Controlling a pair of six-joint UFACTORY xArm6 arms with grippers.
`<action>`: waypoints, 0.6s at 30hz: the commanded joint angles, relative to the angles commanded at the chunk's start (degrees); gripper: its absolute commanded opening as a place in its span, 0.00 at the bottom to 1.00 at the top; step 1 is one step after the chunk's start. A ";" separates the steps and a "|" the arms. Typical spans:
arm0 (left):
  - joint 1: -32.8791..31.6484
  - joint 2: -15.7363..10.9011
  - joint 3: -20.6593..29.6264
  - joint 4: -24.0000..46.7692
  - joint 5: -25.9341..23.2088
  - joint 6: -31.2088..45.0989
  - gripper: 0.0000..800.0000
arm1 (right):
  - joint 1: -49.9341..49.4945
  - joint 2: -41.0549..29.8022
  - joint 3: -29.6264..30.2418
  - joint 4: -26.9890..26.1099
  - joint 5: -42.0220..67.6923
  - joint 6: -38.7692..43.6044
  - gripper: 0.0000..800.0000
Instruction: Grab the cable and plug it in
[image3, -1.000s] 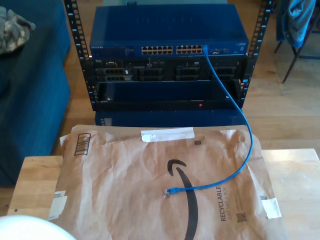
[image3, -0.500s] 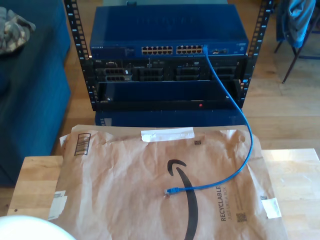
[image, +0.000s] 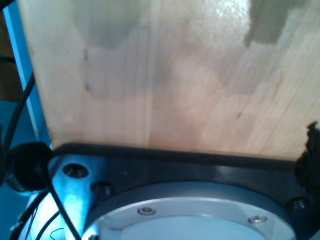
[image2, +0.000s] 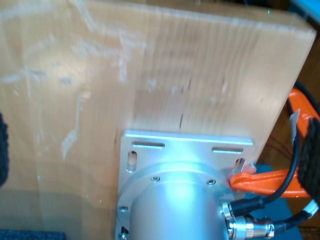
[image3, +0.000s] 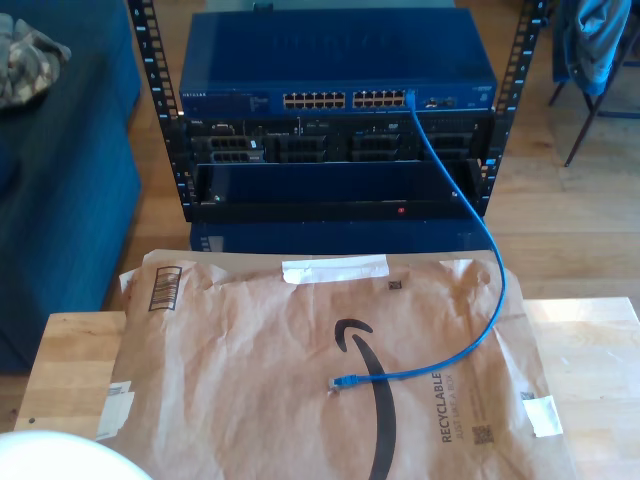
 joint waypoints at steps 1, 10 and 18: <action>0.00 0.00 0.00 0.00 0.00 0.00 1.00 | 0.00 -0.26 1.32 -0.09 -0.09 0.00 1.00; 0.00 0.00 0.00 0.00 0.00 0.00 1.00 | -0.09 -1.67 8.00 0.00 -5.45 0.18 1.00; 0.00 0.00 0.00 0.00 0.00 0.00 1.00 | -0.09 -2.11 13.45 0.18 -9.41 0.35 1.00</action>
